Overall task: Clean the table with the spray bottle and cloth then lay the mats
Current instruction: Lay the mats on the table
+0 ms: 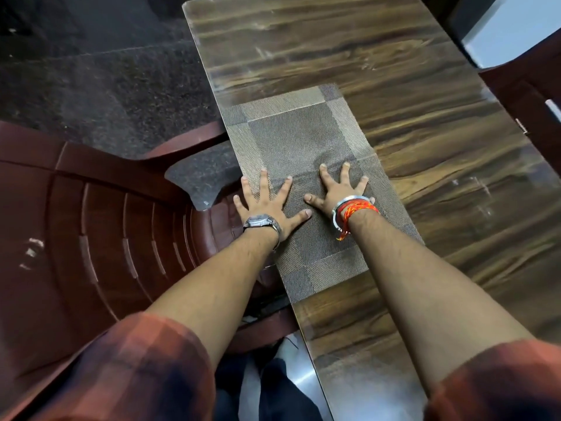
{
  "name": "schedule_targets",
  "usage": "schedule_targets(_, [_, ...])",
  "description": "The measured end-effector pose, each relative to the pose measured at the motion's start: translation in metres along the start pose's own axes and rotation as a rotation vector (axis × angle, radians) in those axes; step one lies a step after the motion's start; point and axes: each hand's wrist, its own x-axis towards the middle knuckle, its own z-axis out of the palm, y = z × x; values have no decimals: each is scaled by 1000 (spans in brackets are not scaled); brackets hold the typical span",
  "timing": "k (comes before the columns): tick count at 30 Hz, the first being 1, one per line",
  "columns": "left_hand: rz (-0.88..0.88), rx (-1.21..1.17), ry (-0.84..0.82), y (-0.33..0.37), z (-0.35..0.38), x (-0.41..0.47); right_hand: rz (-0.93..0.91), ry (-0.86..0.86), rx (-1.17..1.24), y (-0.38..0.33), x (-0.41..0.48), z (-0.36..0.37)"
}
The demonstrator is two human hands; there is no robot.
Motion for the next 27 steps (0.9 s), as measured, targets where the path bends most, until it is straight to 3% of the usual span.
schedule_targets(5, [-15,56,-3,2,-6,0,-26,110,51,3,-5,6])
schedule_targets(9, [-28,135,-72,11,-22,-2,-141,362,-35,22,-29,23])
schedule_targets(12, [-3,151,-111,21,-36,-6,-97,485,-20,51,-64,39])
schedule_targets(17, [371,110,81,69,-25,-32,137,577,119,118,-129,45])
schedule_targets(27, [879,159,-87,217,79,-184,629,776,273,261,-310,78])
